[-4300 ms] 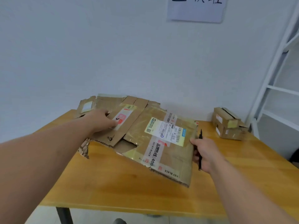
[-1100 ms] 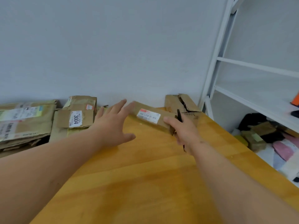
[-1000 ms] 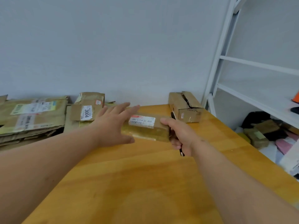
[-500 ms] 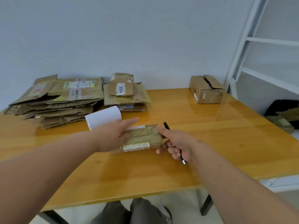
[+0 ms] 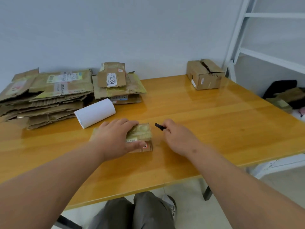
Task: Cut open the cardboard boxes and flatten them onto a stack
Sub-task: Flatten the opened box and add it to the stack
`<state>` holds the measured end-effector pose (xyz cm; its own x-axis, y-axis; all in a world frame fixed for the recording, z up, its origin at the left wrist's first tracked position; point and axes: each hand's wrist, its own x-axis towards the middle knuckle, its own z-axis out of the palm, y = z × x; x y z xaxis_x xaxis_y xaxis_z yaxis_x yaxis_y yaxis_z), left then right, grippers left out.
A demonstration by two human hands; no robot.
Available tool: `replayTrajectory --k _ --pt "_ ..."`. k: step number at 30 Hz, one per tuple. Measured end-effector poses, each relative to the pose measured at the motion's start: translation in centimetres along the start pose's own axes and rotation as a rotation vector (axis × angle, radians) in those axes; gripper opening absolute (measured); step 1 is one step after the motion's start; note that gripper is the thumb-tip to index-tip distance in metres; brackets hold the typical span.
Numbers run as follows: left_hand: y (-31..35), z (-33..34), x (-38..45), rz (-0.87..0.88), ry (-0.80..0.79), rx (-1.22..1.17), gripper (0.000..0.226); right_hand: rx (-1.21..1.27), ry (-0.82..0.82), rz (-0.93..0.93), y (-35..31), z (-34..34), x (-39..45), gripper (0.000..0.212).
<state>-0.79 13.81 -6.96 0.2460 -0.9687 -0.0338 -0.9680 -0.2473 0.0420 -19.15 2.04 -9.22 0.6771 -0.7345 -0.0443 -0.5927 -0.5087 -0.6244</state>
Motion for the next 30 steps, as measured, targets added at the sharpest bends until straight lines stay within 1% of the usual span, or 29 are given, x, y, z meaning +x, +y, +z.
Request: replayTrajectory --k 6,13,16,20,27,30 --pt "0.3 0.1 0.0 -0.006 0.033 -0.016 0.093 -0.042 0.061 -0.072 0.0 0.7 -0.1 0.02" --pt "0.1 0.2 0.0 -0.014 0.041 -0.035 0.091 0.001 0.09 -0.075 -0.2 0.9 -0.1 0.022" --pt "0.1 0.1 0.1 -0.014 0.03 -0.034 0.093 -0.018 0.082 -0.092 -0.4 0.8 0.0 0.024" --pt "0.0 0.2 0.2 -0.018 0.014 -0.021 0.088 0.008 0.075 -0.112 -0.2 0.6 -0.2 0.026" --pt "0.0 0.2 0.4 -0.022 0.005 0.0 0.087 0.045 0.083 -0.07 -0.5 0.9 0.2 0.025" --pt "0.1 0.2 0.6 -0.026 0.003 0.003 0.088 0.005 0.095 -0.063 -1.0 1.2 0.5 0.026"
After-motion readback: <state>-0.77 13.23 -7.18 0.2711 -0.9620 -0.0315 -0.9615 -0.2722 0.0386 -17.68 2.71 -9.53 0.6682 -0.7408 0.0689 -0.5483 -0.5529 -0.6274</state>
